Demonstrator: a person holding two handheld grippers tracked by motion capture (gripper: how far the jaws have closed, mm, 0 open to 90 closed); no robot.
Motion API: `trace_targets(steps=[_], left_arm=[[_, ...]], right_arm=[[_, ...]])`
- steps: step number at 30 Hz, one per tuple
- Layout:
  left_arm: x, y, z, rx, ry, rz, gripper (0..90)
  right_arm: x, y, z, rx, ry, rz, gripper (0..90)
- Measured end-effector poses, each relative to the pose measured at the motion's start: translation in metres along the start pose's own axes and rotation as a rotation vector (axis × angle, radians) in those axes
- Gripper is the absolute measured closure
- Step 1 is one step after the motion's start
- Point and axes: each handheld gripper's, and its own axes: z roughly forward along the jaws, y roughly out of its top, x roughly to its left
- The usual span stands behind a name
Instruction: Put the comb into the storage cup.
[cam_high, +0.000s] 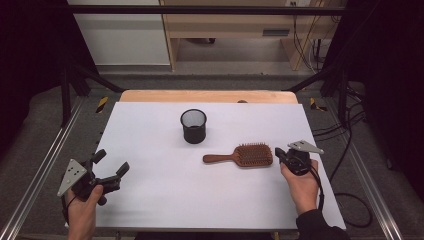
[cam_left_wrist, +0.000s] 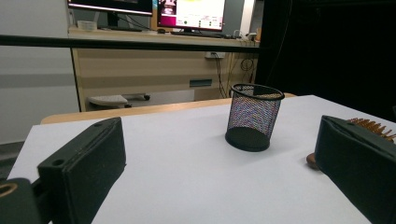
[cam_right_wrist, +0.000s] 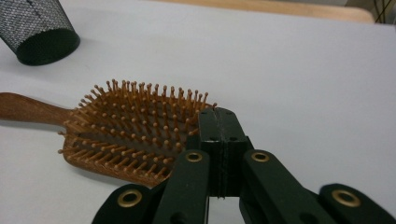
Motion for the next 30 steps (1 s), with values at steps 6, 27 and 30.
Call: trace_targets(steps=[6,27,30], left_arm=[[0.0,0.0,0.0,0.004,-0.003,-0.001,1.9],[0.0,-0.001,0.002,0.011,-0.006,0.0,2.0],[-0.001,-0.001,0.002,0.014,-0.009,0.005,2.0]], right_arm=[[-0.006,0.005,0.017,0.021,-0.027,0.011,90.0],[-0.012,0.004,0.058,0.113,-0.024,-0.013,90.0],[-0.01,0.007,0.06,0.114,-0.011,-0.033,90.0]])
